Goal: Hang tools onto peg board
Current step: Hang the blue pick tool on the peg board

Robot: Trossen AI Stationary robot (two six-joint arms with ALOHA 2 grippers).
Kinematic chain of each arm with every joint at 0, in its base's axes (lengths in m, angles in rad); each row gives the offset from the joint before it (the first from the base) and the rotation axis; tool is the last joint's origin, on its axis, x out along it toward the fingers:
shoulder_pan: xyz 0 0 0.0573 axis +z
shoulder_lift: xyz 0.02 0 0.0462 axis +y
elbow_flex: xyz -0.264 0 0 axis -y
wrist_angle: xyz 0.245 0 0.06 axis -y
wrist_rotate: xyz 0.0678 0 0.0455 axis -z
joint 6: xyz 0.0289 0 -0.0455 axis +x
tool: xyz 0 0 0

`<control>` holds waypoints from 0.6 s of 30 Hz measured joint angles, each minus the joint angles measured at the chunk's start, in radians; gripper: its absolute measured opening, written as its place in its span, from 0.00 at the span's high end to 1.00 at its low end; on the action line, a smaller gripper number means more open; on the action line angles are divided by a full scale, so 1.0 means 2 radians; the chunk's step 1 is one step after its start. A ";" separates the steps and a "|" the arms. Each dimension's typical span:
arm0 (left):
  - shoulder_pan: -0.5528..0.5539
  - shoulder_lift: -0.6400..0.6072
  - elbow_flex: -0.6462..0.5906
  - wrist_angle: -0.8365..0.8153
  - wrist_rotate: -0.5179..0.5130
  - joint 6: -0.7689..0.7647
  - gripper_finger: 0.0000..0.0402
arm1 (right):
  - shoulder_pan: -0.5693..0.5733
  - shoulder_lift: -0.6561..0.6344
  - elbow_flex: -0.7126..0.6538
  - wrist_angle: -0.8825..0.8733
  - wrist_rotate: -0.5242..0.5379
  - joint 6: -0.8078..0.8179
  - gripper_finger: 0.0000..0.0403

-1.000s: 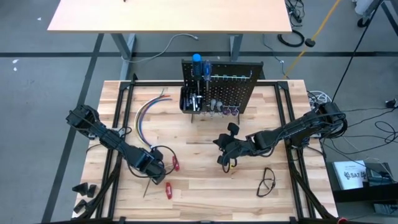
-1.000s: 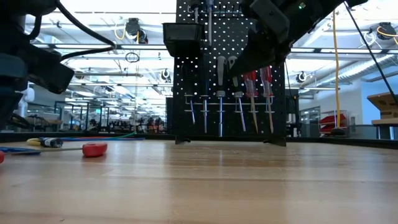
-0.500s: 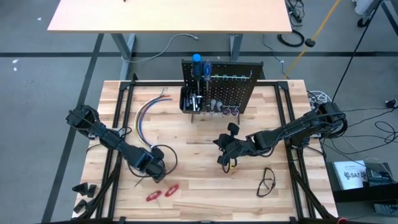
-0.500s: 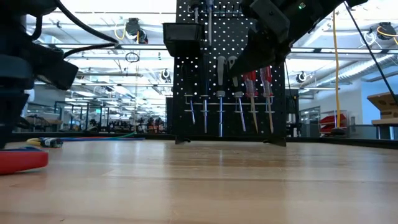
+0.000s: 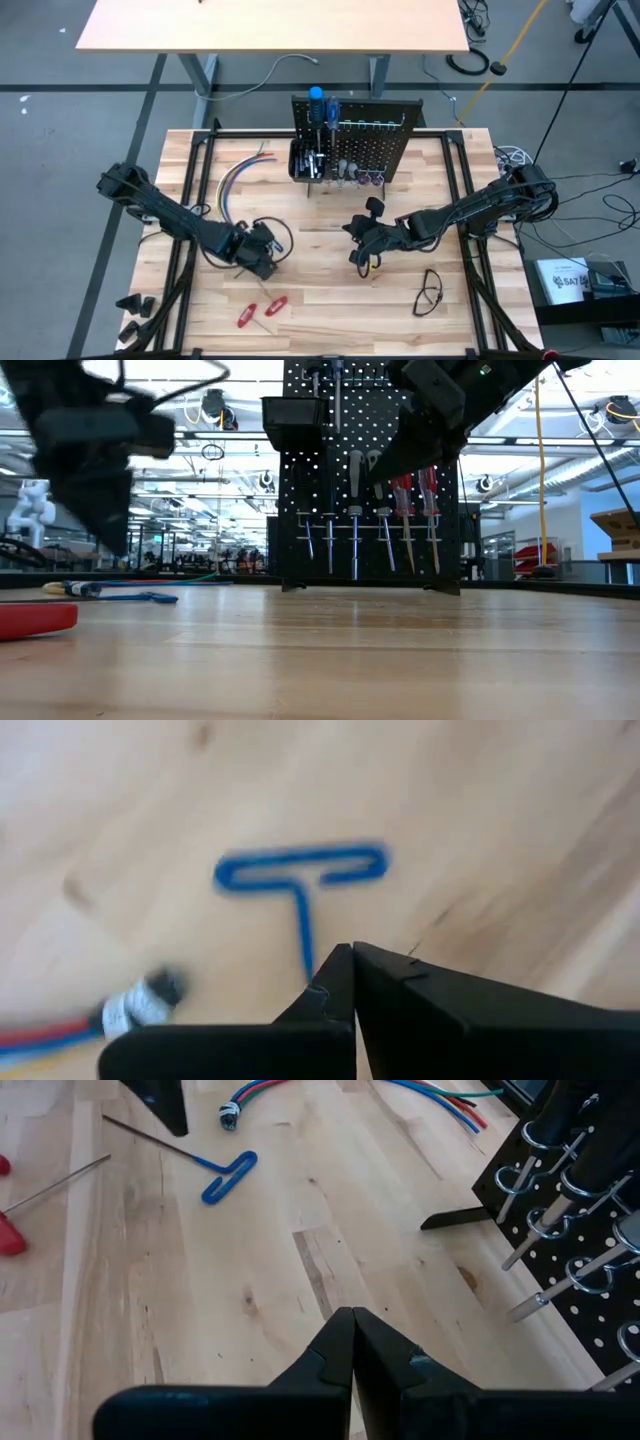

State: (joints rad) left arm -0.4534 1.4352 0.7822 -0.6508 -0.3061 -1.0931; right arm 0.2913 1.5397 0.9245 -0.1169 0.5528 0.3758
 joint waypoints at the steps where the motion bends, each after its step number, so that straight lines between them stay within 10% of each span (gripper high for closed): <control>1: 0.004 -0.005 0.004 0.006 -0.007 0.015 1.00 | 0.000 0.000 0.000 0.000 0.000 0.000 1.00; 18: 0.026 0.017 -0.001 0.018 0.007 0.014 0.85 | 0.000 0.000 0.000 -0.012 0.000 0.003 1.00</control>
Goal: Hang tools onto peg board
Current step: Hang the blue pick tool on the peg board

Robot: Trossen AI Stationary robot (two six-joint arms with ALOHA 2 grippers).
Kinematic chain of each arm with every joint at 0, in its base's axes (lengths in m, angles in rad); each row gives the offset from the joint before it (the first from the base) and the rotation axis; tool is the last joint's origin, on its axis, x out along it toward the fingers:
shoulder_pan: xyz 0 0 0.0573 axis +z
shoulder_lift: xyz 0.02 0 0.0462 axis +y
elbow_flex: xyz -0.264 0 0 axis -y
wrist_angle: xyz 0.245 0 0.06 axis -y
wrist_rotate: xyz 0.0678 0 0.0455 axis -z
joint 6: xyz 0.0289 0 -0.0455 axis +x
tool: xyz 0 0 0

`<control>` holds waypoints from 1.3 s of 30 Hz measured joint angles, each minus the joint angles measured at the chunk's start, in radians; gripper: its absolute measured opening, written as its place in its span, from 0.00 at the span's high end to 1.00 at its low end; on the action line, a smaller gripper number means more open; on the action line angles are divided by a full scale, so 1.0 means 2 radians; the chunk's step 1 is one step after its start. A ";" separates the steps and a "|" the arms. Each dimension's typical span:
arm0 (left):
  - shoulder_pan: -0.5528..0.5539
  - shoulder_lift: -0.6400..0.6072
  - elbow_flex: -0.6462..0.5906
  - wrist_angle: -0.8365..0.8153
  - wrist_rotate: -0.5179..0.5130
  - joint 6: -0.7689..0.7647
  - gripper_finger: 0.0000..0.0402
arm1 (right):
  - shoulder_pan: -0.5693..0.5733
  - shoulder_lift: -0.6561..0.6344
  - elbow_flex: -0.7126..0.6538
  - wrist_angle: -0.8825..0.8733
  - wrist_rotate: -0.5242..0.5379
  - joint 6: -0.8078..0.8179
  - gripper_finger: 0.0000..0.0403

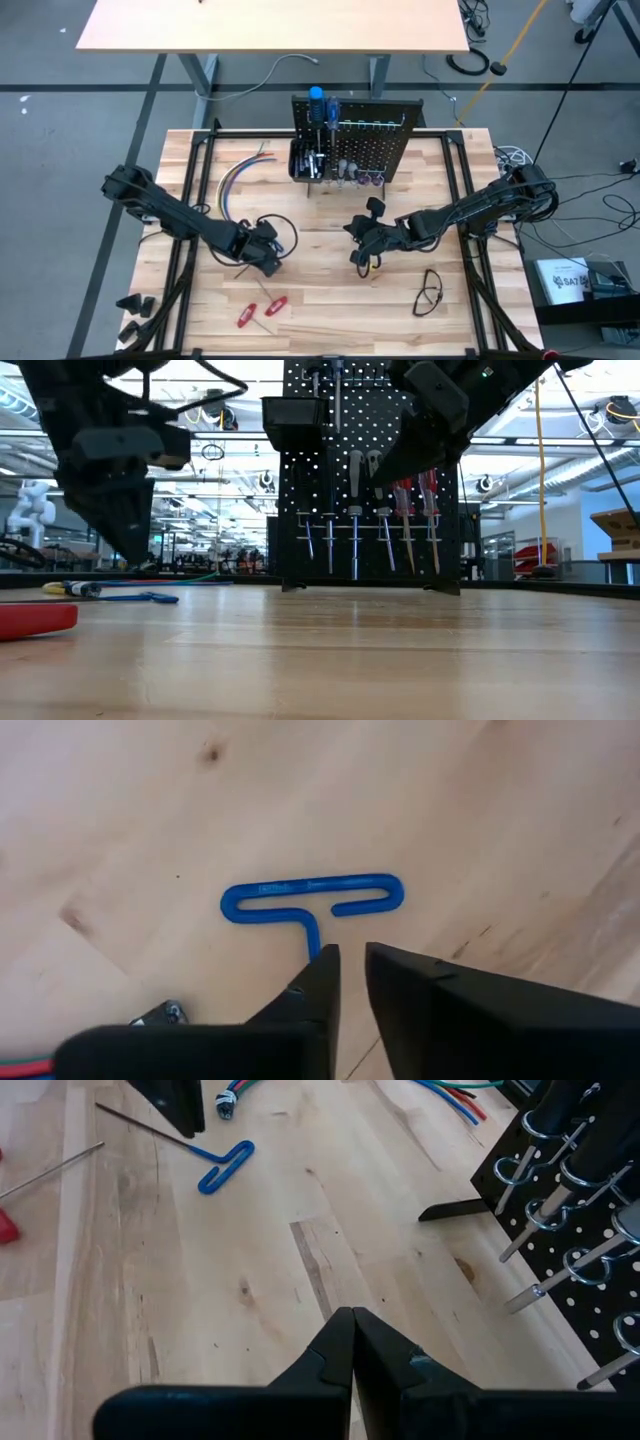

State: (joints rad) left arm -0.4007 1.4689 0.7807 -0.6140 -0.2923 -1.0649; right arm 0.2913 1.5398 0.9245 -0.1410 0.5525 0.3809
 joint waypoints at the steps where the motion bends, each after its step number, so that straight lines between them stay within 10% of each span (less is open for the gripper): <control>1: 0.000 0.004 0.000 0.000 0.000 0.000 0.83 | 0.000 0.000 0.000 0.000 0.000 0.000 1.00; 23: 0.010 0.096 0.002 0.009 -0.010 0.045 0.72 | 0.000 0.000 0.000 0.000 0.000 0.002 1.00; 39: 0.045 0.093 0.001 0.065 0.020 0.123 0.98 | 0.002 0.000 0.000 0.000 -0.002 0.006 1.00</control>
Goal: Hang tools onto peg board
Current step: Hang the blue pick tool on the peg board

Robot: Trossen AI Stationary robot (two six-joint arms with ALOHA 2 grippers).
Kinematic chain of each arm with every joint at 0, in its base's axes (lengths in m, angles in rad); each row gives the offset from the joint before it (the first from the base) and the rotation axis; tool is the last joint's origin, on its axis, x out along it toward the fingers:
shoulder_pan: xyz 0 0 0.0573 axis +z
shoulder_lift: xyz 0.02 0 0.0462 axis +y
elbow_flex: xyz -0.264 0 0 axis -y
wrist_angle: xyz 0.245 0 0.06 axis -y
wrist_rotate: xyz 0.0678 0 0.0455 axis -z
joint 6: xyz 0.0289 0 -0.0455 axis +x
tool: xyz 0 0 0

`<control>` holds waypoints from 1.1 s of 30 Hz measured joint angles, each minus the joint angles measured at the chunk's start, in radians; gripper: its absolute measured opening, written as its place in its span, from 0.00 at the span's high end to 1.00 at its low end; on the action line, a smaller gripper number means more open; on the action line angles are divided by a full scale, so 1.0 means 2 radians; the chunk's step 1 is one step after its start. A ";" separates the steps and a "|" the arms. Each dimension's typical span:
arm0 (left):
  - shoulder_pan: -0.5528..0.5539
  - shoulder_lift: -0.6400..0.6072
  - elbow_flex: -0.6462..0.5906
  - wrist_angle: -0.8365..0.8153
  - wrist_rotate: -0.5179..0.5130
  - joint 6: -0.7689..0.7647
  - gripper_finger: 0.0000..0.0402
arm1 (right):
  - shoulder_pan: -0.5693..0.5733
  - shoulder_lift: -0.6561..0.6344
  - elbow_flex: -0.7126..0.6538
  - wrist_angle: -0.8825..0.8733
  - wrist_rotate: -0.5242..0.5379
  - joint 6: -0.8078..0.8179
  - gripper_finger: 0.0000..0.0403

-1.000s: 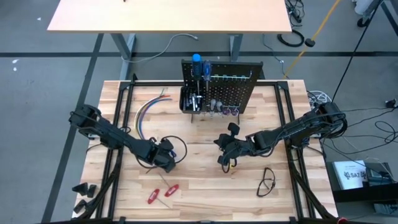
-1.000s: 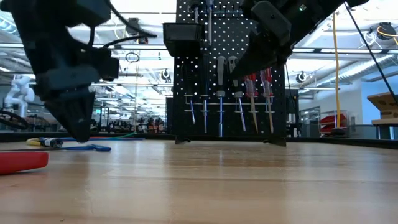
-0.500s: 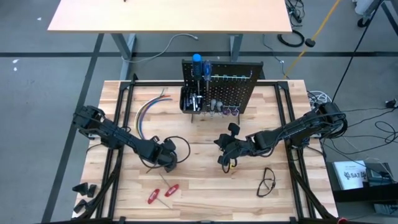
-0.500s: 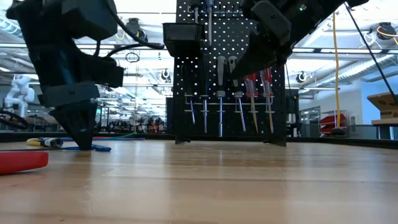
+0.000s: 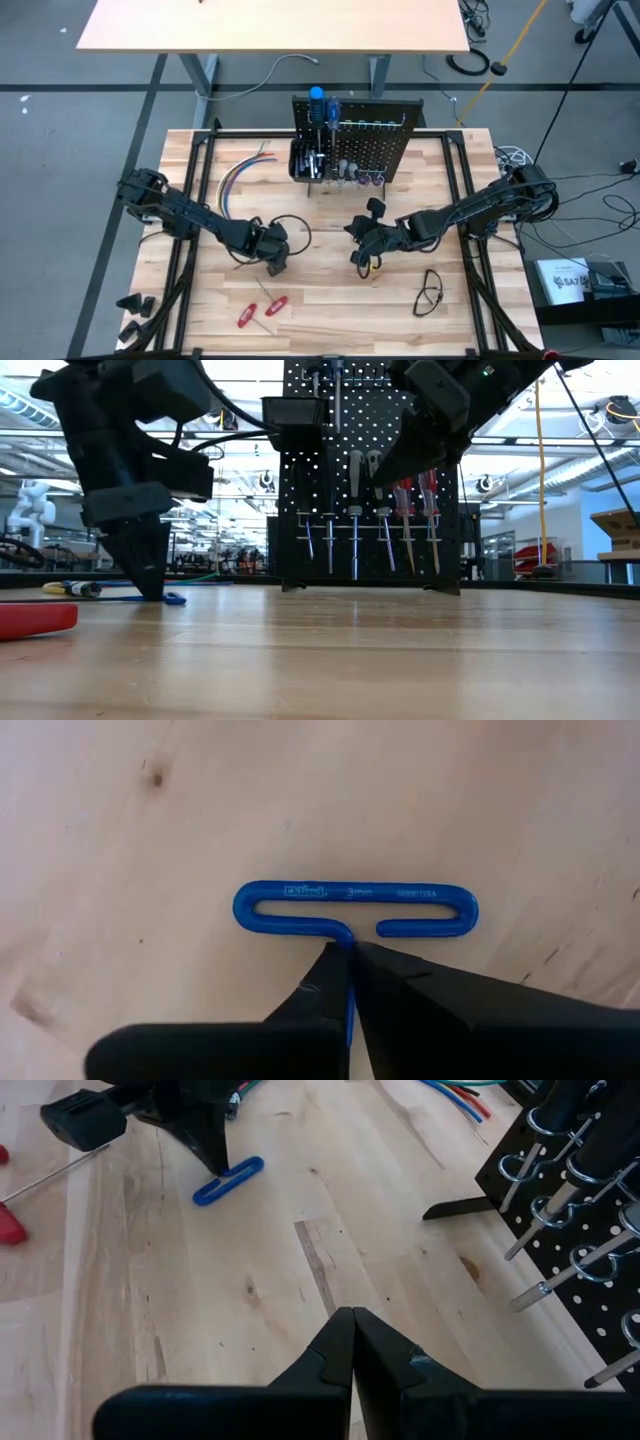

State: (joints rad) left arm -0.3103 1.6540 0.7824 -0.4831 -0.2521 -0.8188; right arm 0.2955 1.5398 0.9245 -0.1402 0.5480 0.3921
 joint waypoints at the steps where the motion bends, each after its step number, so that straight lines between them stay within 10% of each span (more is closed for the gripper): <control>1: 0.001 -0.002 0.000 0.000 0.000 0.005 0.98 | 0.000 0.000 0.000 0.000 0.000 0.000 1.00; 15: 0.004 -0.119 0.029 0.088 -0.038 0.103 1.00 | 0.000 0.000 -0.004 0.008 -0.020 -0.008 1.00; 22: 0.014 -0.164 0.030 0.131 -0.036 0.154 1.00 | -0.006 0.000 -0.094 0.200 -0.108 -0.048 1.00; 33: 0.007 -0.090 0.028 0.066 -0.006 0.163 0.88 | -0.027 0.000 -0.127 0.219 -0.105 0.006 1.00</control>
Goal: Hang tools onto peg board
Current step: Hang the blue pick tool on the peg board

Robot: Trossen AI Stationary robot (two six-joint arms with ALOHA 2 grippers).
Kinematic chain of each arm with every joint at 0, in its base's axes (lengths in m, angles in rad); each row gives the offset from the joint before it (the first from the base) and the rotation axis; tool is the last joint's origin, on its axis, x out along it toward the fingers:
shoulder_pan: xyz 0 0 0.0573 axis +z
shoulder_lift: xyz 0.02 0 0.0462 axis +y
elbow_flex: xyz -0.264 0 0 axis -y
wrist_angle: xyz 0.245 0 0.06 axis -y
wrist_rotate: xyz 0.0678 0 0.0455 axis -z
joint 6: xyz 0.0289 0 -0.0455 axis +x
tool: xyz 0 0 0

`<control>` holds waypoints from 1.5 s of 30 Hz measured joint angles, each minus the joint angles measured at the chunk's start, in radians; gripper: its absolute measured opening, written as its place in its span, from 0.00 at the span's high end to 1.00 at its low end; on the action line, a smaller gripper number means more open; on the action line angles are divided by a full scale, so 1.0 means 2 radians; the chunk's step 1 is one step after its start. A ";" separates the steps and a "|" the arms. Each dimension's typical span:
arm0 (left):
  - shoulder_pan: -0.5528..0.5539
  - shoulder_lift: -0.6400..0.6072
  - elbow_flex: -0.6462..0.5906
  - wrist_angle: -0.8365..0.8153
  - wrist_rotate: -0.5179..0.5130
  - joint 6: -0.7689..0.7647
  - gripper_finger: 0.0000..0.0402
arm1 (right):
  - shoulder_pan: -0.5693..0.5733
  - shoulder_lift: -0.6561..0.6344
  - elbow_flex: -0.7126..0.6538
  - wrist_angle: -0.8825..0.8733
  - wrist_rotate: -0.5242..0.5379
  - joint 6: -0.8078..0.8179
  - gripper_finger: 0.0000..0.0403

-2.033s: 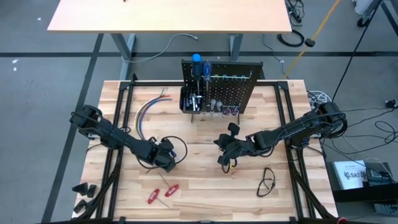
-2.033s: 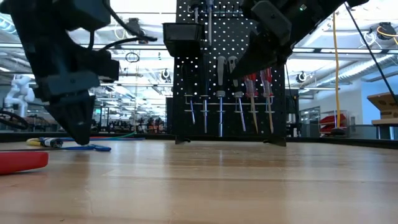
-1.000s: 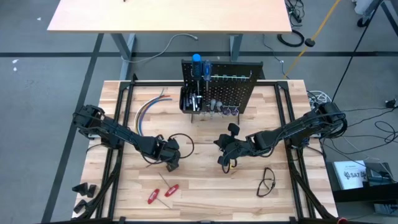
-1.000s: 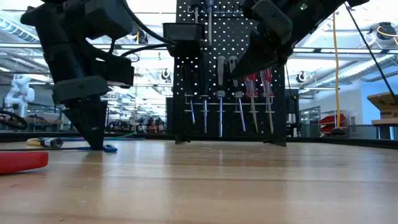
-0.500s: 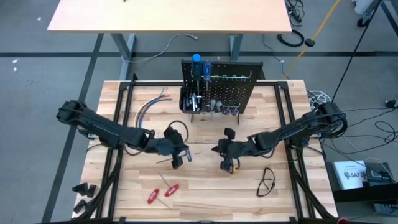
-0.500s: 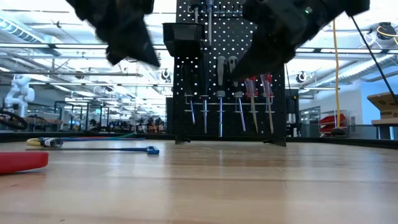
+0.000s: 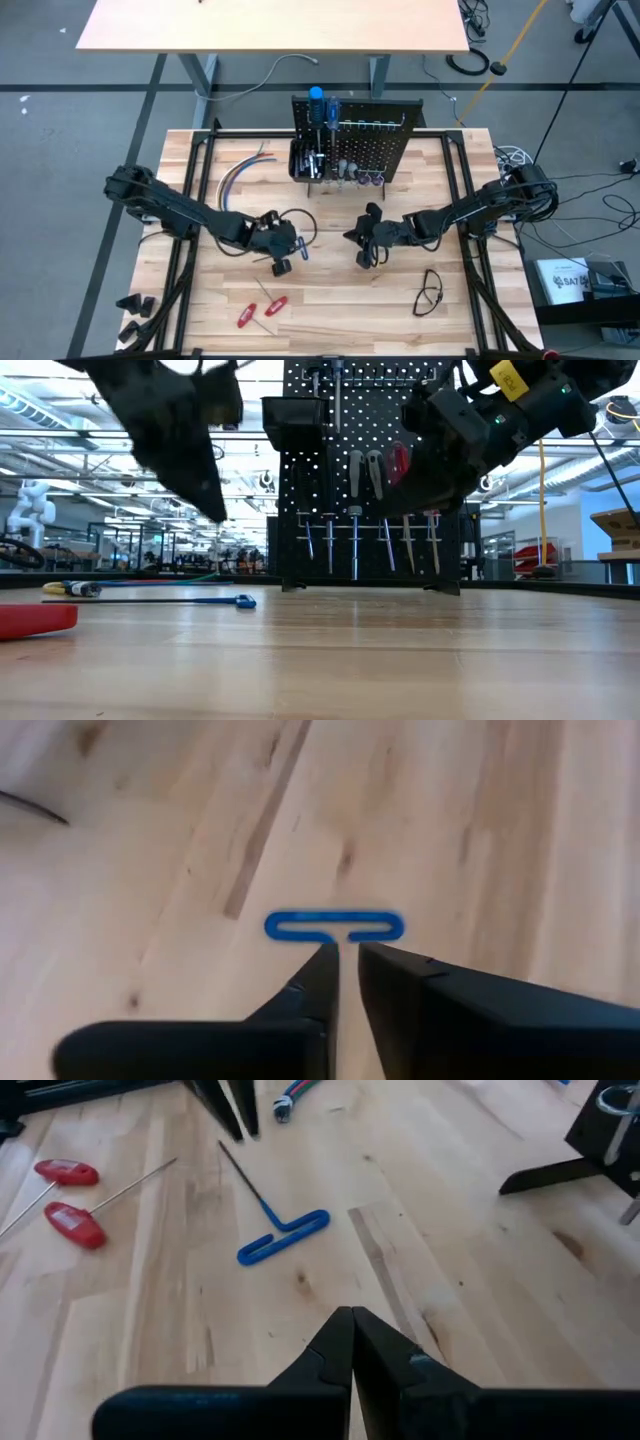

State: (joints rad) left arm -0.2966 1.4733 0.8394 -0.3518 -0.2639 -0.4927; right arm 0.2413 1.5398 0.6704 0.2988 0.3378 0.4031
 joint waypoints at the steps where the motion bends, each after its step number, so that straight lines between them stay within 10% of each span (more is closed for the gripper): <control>1: 0.000 0.013 0.000 0.001 0.000 -0.001 0.86 | 0.000 0.000 0.000 0.000 0.000 0.000 1.00; 28: 0.014 0.106 -0.057 0.096 0.033 0.027 0.72 | 0.000 0.000 0.000 -0.009 0.000 0.000 1.00; 45: 0.025 0.106 -0.066 0.136 0.070 0.081 0.98 | 0.000 0.000 0.000 -0.009 0.000 0.002 1.00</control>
State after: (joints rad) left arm -0.2461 1.6849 0.7074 -0.0793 -0.1245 -0.3304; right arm 0.2417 1.5398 0.6708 0.2798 0.3378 0.4079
